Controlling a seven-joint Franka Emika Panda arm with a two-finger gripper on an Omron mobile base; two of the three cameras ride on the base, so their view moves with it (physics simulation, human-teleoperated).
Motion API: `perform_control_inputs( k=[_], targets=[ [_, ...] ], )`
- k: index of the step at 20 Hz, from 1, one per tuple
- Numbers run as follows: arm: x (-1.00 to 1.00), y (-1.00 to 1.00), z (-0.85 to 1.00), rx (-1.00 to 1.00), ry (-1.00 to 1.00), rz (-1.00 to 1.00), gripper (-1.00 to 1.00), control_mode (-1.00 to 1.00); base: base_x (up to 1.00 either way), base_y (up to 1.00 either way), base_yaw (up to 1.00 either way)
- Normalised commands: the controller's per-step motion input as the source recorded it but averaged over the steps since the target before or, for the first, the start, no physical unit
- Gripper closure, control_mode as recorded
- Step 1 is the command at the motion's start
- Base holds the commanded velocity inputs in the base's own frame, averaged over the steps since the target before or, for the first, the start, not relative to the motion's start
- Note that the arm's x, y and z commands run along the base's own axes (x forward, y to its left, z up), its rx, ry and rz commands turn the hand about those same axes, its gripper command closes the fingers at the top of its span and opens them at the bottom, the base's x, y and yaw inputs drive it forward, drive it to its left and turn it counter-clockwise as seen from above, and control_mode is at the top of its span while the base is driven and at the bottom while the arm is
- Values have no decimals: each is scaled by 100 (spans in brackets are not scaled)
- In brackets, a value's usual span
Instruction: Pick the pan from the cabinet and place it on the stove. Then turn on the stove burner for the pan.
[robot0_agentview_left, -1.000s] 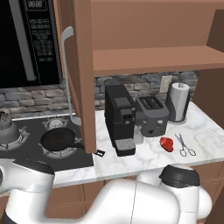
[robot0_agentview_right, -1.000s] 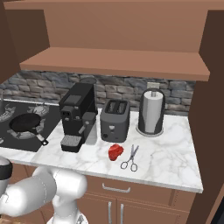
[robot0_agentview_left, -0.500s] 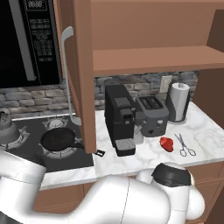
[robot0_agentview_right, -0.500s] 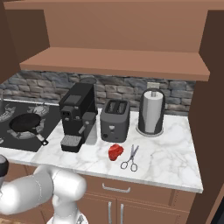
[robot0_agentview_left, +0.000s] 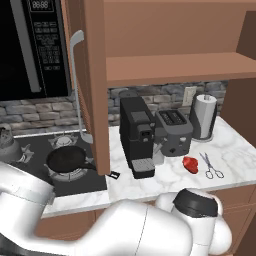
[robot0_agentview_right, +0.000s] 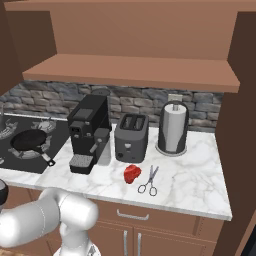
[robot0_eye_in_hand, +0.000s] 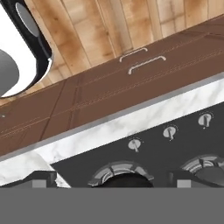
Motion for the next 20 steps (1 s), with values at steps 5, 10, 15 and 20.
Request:
perform_control_inputs(
  k=[5, 10, 15, 20],
  targets=[
    [14, -19, 1, 0, 26, 0, -100, -100, 0, 0, 0],
    [1, 0, 0, -4, 11, 2, -100, -100, 0, 0, 0],
    [-2, 0, -2, 0, -3, 1, -100, -100, 0, 0, 0],
    [0, 0, -5, 0, -4, 1, -100, -100, 0, 0, 0]
  ],
)
